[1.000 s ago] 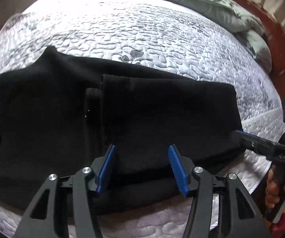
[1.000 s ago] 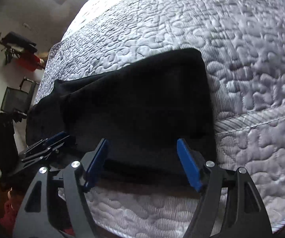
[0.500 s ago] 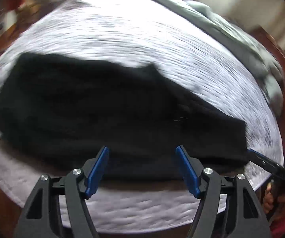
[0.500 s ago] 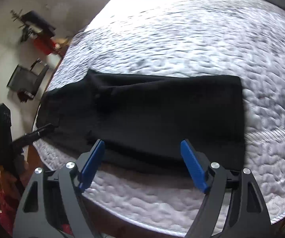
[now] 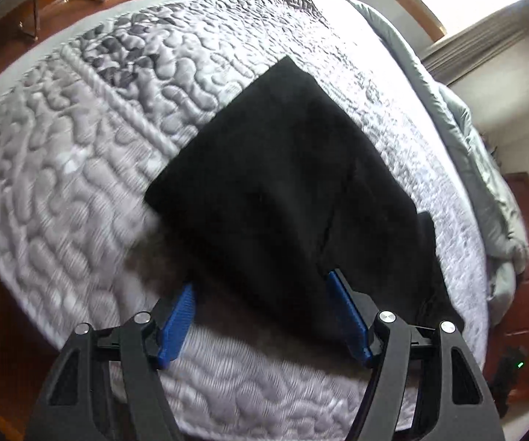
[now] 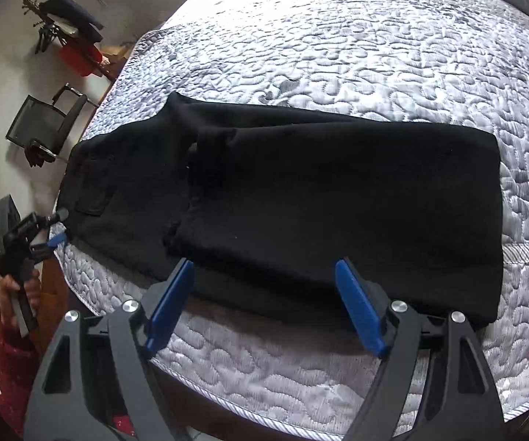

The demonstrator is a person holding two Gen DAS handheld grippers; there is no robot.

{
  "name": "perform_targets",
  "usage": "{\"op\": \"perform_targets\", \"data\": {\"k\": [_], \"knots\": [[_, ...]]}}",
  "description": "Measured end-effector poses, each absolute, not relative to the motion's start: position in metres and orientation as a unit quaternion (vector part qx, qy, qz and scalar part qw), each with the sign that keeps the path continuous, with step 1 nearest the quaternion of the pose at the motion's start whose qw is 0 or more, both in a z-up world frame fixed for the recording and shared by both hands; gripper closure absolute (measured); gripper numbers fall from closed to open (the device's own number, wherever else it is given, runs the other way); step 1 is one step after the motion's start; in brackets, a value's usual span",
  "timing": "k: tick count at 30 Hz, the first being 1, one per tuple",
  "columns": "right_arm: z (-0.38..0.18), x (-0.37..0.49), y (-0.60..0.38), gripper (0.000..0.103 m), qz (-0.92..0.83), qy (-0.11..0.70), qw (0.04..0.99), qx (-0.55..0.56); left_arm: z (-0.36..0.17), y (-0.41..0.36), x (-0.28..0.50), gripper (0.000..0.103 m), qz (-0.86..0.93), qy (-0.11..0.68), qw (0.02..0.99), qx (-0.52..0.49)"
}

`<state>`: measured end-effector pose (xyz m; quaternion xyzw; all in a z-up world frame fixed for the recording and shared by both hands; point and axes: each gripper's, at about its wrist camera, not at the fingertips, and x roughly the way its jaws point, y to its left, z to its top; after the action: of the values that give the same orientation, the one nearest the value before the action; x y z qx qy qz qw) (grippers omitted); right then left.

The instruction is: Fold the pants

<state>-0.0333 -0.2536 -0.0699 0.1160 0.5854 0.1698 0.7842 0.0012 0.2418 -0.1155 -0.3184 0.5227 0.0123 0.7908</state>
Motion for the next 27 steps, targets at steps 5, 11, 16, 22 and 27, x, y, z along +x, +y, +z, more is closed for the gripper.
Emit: {"op": "perform_targets", "data": {"k": [5,11,16,22,27], "knots": [[-0.071,-0.034,-0.262,0.024,0.151,0.591,0.784,0.117,-0.132,0.241,0.021,0.031,0.007,0.521,0.782,-0.342],[-0.074,-0.033,-0.266,0.024,0.138,0.594,0.785,0.112,-0.133,0.236,0.031,0.021,0.018,0.513,0.781,-0.356],[-0.086,-0.032,-0.273,0.024,0.124,0.603,0.779,0.117,-0.123,0.237,0.029,0.056,0.040,0.500,0.785,-0.363],[-0.092,-0.029,-0.271,0.021,0.128,0.605,0.779,0.106,-0.124,0.239,0.020,0.066,0.033,0.495,0.784,-0.373],[-0.093,-0.029,-0.271,0.020,0.136,0.602,0.780,0.103,-0.095,0.227,0.021,0.066,0.019,0.467,0.802,-0.372]]}}
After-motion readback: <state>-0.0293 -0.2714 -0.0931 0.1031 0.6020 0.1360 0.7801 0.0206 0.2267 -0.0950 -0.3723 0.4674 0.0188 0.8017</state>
